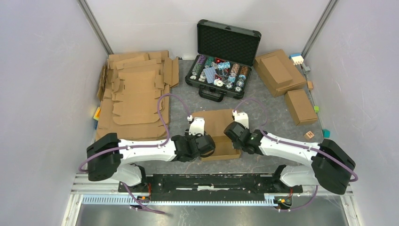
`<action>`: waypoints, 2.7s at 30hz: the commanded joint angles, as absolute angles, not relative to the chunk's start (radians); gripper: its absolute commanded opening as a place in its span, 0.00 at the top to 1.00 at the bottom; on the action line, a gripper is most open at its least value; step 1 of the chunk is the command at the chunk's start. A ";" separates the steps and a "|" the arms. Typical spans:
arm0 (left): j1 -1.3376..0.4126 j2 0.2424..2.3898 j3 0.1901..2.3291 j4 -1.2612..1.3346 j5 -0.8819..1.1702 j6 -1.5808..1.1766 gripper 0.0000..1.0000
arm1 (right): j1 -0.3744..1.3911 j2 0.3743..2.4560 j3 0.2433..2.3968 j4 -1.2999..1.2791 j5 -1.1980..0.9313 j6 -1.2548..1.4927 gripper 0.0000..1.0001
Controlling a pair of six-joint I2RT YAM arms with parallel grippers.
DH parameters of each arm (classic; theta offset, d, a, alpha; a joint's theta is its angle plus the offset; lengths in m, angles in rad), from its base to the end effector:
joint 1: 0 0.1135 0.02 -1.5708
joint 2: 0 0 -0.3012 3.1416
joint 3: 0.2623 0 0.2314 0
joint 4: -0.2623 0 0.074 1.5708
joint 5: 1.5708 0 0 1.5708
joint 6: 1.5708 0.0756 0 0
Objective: Fold the paper box
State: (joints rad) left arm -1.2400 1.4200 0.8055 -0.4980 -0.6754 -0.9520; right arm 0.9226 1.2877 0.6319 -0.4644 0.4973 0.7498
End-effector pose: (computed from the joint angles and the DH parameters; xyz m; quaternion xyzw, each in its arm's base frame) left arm 0.1262 -0.2218 0.2122 0.0574 0.9201 -0.0431 0.3849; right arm 0.1560 0.1462 0.1876 -0.0267 0.9460 -0.0001 0.3232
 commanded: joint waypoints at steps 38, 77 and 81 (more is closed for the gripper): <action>-0.780 1.061 0.586 -0.126 0.018 -0.615 0.13 | 0.948 1.150 0.523 -0.362 0.500 0.656 1.00; -0.749 1.238 0.675 0.052 -0.092 -0.308 0.98 | 0.771 0.893 0.604 -0.308 0.471 0.441 0.03; -0.749 1.213 0.646 0.081 -0.091 -0.308 0.98 | 0.629 0.918 0.604 -0.243 0.255 0.395 0.04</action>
State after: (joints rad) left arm -0.7441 1.2591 0.6651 -0.0139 -0.0727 -0.3538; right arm 0.7277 0.8997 0.5735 -0.2787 0.4221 0.4545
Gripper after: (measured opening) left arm 0.037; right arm 0.963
